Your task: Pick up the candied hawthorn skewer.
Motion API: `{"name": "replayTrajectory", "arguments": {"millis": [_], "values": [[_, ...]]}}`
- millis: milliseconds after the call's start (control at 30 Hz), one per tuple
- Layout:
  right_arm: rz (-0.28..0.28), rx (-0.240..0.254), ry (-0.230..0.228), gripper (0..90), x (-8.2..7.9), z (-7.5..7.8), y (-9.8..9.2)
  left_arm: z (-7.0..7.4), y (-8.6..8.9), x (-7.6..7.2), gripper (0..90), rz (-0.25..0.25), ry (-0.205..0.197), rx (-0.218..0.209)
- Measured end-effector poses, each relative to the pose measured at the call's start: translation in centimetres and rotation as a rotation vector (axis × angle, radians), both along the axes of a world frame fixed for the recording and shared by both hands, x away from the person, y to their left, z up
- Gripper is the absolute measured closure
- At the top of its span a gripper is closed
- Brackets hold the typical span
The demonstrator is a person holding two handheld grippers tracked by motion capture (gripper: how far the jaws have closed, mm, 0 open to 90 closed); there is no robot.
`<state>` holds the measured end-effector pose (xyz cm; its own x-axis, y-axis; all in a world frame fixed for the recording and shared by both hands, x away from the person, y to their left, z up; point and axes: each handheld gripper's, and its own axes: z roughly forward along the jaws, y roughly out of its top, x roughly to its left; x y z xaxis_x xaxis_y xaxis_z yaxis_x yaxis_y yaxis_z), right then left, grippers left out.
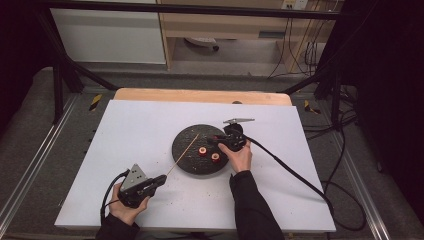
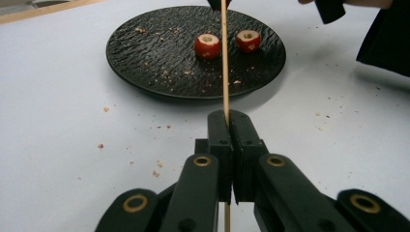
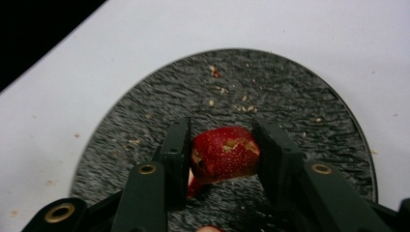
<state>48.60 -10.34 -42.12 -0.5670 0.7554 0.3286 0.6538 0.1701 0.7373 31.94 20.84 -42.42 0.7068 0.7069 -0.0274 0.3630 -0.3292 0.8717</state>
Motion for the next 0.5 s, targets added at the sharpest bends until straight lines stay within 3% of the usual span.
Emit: {"name": "replayTrajectory", "arguments": {"millis": [233, 500], "values": [[0.001, -0.082, 0.007, 60.5, 0.3, -1.5, 0.4, -0.1, -0.1, 0.0, 87.8, -0.001, 0.002, 0.001], [0.009, -0.112, 0.002, 58.0, 0.2, -2.1, 0.5, -0.1, -0.1, 0.0, 87.9, 0.000, 0.002, 0.001]]}}
